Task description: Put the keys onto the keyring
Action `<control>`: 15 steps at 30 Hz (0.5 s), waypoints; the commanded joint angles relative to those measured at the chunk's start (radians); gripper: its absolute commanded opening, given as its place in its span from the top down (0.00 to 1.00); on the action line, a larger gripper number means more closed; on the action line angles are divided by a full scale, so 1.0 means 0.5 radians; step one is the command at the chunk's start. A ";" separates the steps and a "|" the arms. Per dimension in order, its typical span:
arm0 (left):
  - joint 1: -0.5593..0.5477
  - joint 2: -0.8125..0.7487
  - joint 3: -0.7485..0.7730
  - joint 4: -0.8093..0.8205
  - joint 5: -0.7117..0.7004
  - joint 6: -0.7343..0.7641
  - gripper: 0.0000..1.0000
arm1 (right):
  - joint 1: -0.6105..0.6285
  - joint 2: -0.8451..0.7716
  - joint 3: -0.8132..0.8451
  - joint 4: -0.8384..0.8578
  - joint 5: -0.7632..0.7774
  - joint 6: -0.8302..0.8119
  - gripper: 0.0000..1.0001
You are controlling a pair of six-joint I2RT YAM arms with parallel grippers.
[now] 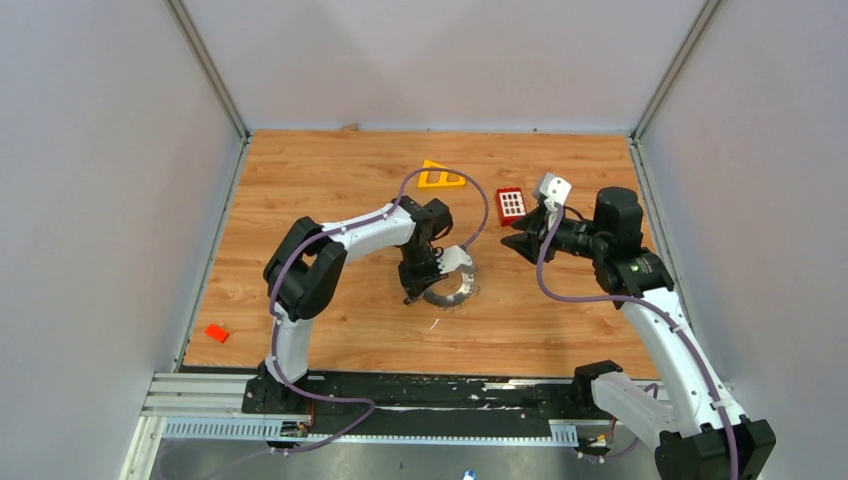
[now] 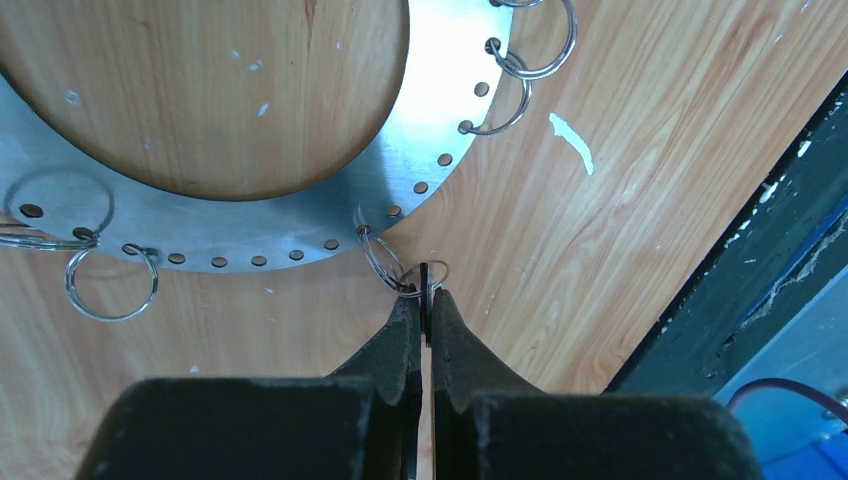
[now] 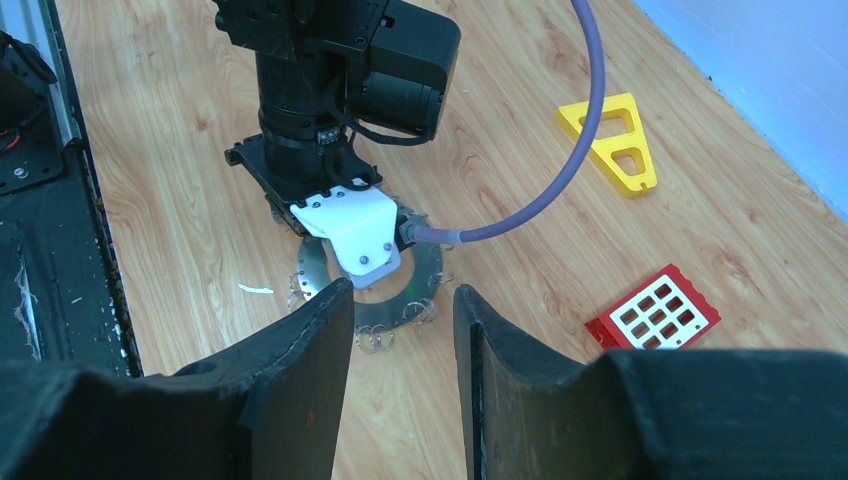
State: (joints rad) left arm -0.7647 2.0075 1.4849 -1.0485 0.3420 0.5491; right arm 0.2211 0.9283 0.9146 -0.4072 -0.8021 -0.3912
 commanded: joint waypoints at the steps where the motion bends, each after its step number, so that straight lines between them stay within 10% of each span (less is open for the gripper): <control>1: 0.008 -0.061 -0.072 -0.033 -0.012 -0.048 0.98 | -0.008 -0.047 -0.006 0.035 0.005 -0.036 0.59; 15: 0.008 0.039 -0.150 -0.127 -0.114 -0.084 0.85 | 0.005 -0.034 0.015 -0.022 -0.028 -0.086 0.59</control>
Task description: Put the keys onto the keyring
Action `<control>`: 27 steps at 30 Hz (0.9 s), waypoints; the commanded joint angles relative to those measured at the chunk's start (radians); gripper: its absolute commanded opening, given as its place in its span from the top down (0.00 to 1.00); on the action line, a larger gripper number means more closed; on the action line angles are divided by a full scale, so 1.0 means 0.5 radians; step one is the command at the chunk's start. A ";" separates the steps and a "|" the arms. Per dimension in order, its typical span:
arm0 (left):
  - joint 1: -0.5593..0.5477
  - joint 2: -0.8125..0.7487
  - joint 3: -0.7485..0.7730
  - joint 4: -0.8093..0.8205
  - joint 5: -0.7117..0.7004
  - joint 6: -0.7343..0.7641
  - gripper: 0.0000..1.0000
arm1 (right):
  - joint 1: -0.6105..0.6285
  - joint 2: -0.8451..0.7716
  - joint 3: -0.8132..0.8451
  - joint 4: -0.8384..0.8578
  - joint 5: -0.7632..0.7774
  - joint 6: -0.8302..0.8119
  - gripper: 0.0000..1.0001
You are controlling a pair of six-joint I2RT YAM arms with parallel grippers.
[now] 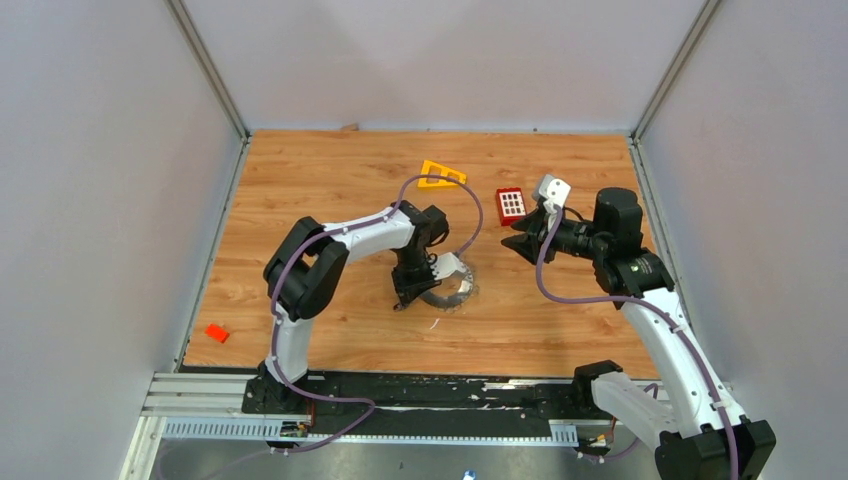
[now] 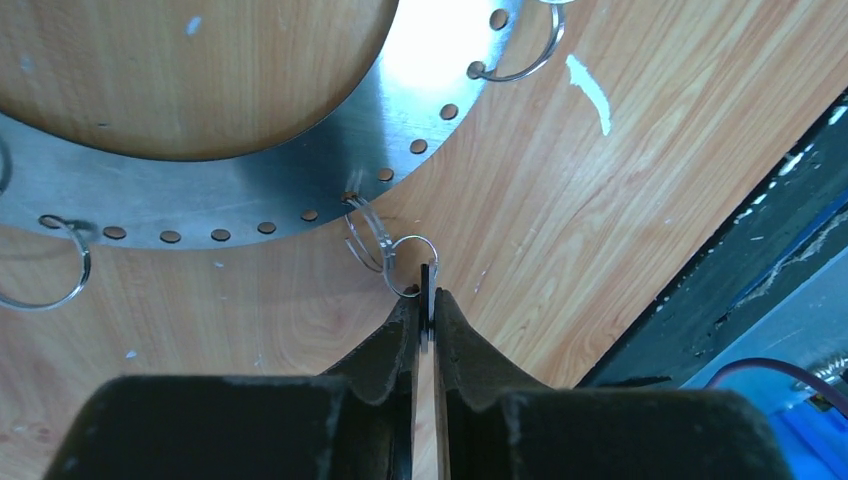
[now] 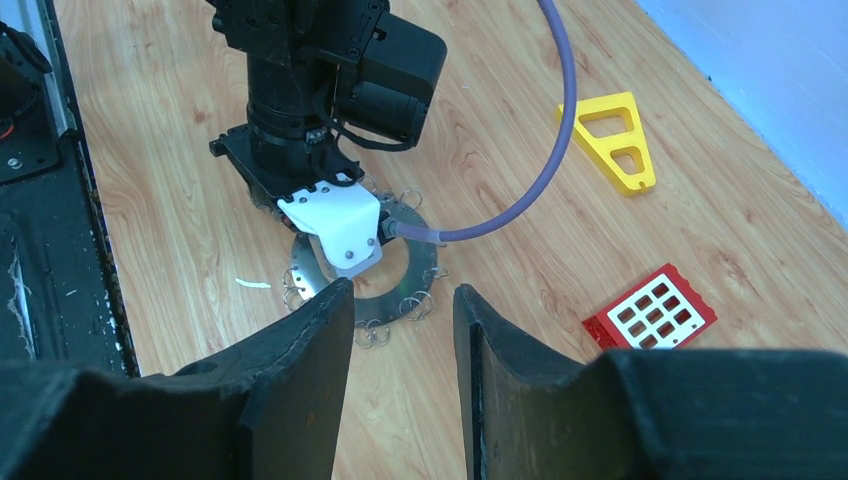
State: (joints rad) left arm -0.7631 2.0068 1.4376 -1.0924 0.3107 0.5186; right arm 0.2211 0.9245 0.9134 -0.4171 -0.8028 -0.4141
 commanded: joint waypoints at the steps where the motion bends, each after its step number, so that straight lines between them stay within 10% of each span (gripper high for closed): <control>1: 0.005 0.042 -0.063 -0.037 -0.060 -0.026 0.84 | 0.008 -0.024 0.017 -0.002 -0.027 -0.042 0.59; 13: 0.017 -0.171 -0.193 0.083 -0.173 -0.087 0.37 | 0.006 -0.077 0.008 0.007 0.041 -0.010 0.54; 22: 0.281 -0.660 -0.357 0.386 -0.340 -0.161 0.00 | -0.044 -0.056 0.055 0.032 0.351 0.139 0.03; 27: 0.413 -1.016 -0.501 0.694 -0.473 -0.168 0.00 | -0.099 -0.013 0.135 0.028 0.610 0.266 0.00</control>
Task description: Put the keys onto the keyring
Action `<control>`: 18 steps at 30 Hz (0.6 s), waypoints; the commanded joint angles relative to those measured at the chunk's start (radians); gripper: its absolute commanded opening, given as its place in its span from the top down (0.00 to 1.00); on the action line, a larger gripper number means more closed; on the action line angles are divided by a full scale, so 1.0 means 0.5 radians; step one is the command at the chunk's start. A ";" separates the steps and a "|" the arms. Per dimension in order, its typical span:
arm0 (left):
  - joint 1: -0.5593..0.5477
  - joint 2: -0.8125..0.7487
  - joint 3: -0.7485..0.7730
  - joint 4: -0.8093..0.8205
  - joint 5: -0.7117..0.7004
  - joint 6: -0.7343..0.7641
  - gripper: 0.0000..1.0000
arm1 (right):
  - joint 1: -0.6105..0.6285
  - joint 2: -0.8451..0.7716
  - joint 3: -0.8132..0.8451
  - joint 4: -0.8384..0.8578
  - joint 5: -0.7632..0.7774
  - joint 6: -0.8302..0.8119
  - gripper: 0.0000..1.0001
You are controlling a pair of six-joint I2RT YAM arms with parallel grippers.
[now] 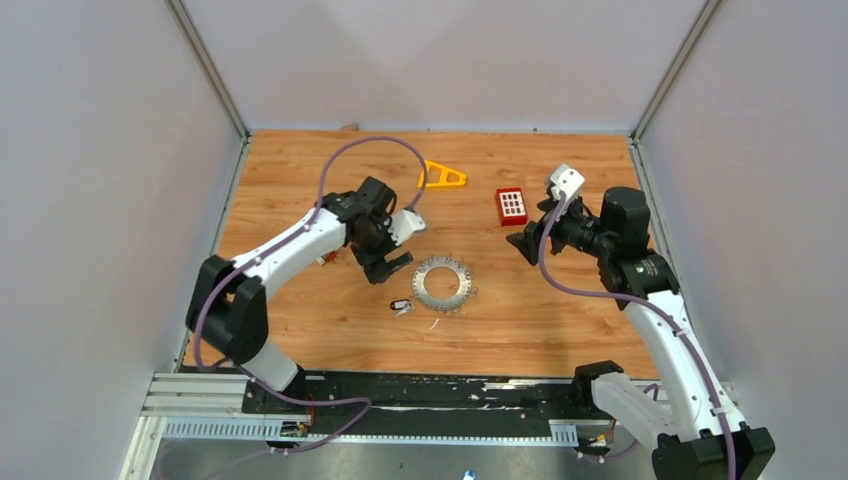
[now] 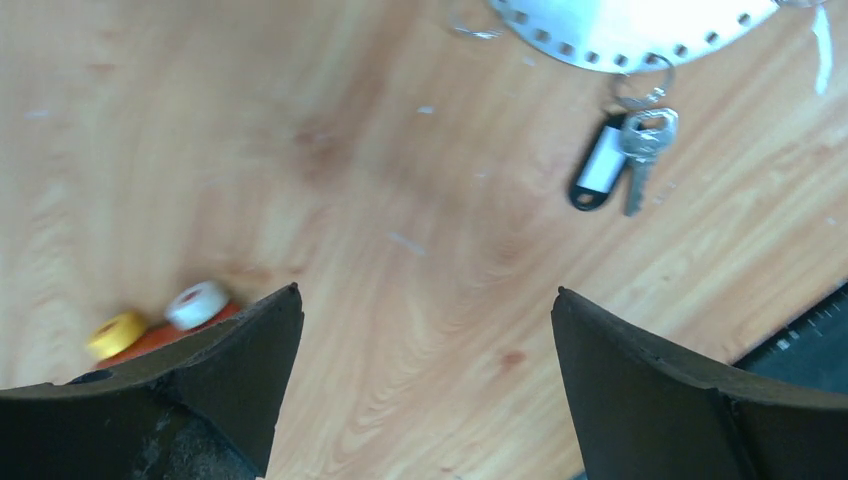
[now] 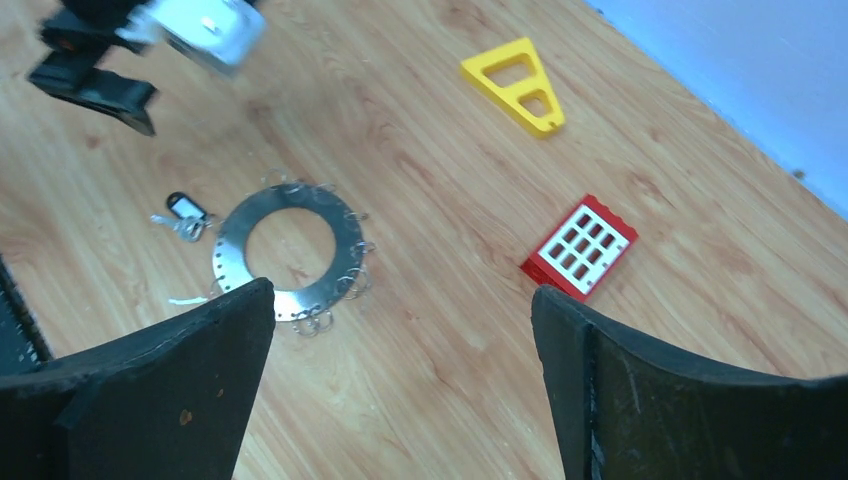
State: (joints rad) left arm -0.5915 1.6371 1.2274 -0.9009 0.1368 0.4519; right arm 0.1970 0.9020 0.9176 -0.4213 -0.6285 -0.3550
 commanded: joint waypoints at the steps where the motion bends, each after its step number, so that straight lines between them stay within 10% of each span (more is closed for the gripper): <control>1: 0.092 -0.354 -0.124 0.399 -0.149 -0.056 0.00 | -0.070 0.048 0.145 0.033 0.293 0.192 0.00; 14: 0.490 -1.500 -1.060 1.938 -0.259 -0.458 0.00 | -0.106 -0.087 -0.172 0.436 0.734 0.493 0.00; 18: 0.493 -1.578 -0.961 1.830 -0.328 -0.521 0.00 | -0.106 -0.195 -0.160 0.412 0.719 0.449 0.00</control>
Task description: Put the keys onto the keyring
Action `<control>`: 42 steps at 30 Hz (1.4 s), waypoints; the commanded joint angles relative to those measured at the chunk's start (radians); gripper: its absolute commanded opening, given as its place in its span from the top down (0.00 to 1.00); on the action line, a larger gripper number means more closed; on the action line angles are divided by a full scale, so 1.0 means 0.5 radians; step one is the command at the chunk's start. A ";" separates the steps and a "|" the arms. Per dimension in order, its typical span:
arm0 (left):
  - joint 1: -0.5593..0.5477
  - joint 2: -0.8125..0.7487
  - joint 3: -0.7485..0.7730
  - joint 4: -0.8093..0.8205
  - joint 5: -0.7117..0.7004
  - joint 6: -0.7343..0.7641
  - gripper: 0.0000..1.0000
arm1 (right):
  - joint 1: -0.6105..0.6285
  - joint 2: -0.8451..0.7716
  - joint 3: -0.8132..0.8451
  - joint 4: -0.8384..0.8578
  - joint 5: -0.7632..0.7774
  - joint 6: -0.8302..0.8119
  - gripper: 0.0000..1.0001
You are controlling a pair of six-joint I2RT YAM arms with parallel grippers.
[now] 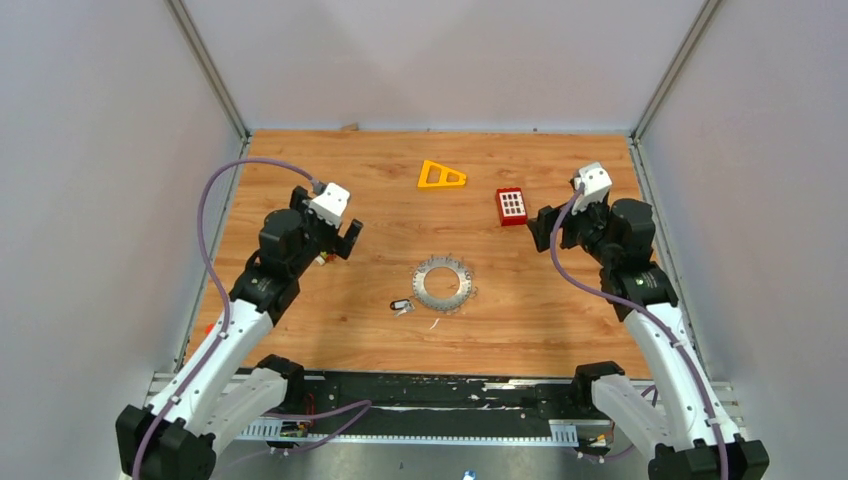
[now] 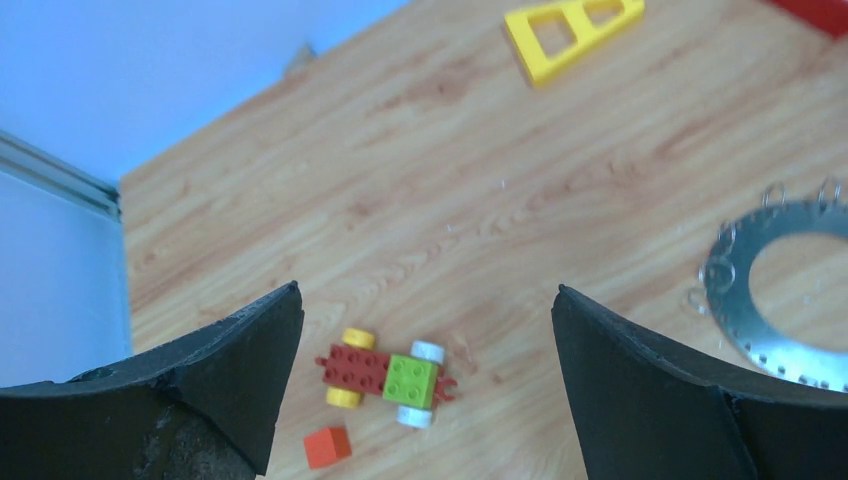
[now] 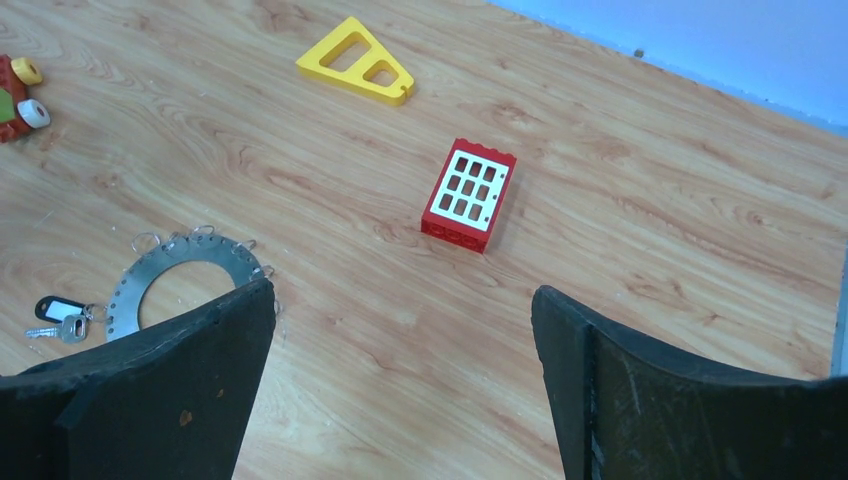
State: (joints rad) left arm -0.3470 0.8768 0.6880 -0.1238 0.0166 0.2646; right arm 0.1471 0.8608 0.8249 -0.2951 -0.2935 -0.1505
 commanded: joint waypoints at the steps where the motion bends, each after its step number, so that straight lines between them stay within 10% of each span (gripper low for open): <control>1: 0.004 -0.060 0.161 0.202 -0.080 -0.160 0.00 | -0.006 -0.131 0.021 0.160 0.062 0.038 0.00; 42: 0.004 -0.327 0.002 0.202 -0.185 -0.187 0.00 | 0.072 -0.298 -0.061 0.181 -0.020 -0.107 0.00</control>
State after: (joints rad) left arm -0.3470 0.7132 0.6643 -0.0406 -0.0654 0.1654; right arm 0.1749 0.7109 0.7986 -0.2417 -0.3054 -0.1925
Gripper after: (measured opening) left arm 1.000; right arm 0.998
